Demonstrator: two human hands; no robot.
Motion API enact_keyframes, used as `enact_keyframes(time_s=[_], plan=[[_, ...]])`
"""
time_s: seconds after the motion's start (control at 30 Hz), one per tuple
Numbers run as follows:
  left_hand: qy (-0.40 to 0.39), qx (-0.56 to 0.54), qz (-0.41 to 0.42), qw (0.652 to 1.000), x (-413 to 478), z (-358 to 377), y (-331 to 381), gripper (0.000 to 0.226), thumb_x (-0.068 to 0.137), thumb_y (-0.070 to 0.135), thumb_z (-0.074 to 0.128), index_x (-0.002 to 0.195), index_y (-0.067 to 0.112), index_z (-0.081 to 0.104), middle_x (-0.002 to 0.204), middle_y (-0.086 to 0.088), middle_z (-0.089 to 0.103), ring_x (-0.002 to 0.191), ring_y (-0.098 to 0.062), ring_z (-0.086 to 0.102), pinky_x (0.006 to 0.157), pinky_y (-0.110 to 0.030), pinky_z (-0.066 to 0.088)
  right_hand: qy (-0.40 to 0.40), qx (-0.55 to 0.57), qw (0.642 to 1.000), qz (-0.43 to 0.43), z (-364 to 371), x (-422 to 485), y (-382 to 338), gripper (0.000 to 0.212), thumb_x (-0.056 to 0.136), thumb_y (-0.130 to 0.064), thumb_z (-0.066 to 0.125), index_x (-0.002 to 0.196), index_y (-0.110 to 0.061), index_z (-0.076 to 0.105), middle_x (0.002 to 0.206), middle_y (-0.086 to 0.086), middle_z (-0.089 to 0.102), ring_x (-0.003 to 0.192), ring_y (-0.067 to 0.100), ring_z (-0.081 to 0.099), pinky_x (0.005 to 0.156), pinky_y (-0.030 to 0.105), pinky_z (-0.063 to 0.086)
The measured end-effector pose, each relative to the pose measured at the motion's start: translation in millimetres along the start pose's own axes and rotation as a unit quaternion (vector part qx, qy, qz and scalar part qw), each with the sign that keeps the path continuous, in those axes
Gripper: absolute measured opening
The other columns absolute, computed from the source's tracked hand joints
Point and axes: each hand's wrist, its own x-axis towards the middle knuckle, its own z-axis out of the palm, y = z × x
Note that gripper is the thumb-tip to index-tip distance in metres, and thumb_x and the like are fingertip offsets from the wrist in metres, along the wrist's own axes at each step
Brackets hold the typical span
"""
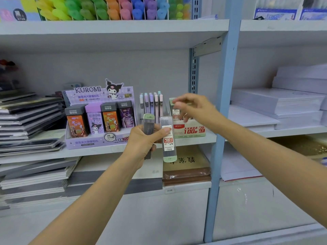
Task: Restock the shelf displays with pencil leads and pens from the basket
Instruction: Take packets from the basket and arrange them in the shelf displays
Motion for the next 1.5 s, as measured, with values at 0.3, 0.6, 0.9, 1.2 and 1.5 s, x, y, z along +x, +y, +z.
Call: enact_keyframes(time_s=[0.3,0.6,0.9,1.2,1.5], plan=[[-0.065,0.029,-0.033,0.997,-7.2,9.1,-1.7,0.036,0.067,0.026,0.084,0.099,0.018,0.068,0.083,0.0,0.077,0.07,-0.009,0.071,0.041,-0.015,0.038,0.037,0.121,0.992,0.023,0.4,-14.1,3.8,0.014,0.091,-0.009,0.063,0.105,-0.007,0.064,0.094,0.014,0.072,0.084,0.025,0.072,0.071,0.031,0.058],[-0.004,-0.04,-0.031,0.999,1.9,0.7,1.4,0.029,0.071,0.021,0.082,0.09,0.006,0.064,0.081,-0.009,0.076,0.063,-0.01,0.068,0.038,-0.015,0.036,-0.144,0.082,0.985,0.058,-7.4,-38.0,21.4,0.018,0.089,-0.012,0.067,0.107,-0.012,0.068,0.094,0.006,0.073,0.085,0.019,0.07,0.078,0.032,0.057],[-0.09,-0.053,-0.07,0.992,1.3,12.6,6.6,0.055,0.088,0.059,0.052,0.101,0.008,0.068,0.066,-0.001,0.056,0.054,-0.011,0.047,0.05,-0.024,0.034,-0.052,0.022,0.998,-0.014,-14.6,-24.1,4.2,0.039,0.093,-0.007,0.06,0.128,-0.022,0.058,0.096,0.007,0.068,0.089,0.018,0.068,0.078,0.027,0.056],[-0.052,-0.031,-0.036,0.998,-0.2,17.5,9.1,0.022,0.103,0.024,0.044,0.103,0.014,0.064,0.071,0.008,0.069,0.064,-0.005,0.064,0.059,-0.02,0.047,0.207,-0.063,0.976,-0.034,-66.6,8.7,9.7,0.019,0.095,-0.003,0.054,0.098,-0.022,0.058,0.096,0.012,0.068,0.09,0.027,0.068,0.078,0.039,0.06],[-0.003,-0.055,0.01,0.998,1.4,10.5,10.5,0.008,0.087,0.008,0.068,0.095,0.008,0.07,0.082,-0.004,0.077,0.074,-0.014,0.074,0.058,-0.021,0.056,0.142,-0.203,0.969,0.015,-46.5,17.6,27.3,0.011,0.094,-0.007,0.057,0.102,-0.012,0.062,0.098,0.002,0.066,0.091,0.02,0.063,0.083,0.038,0.056]])
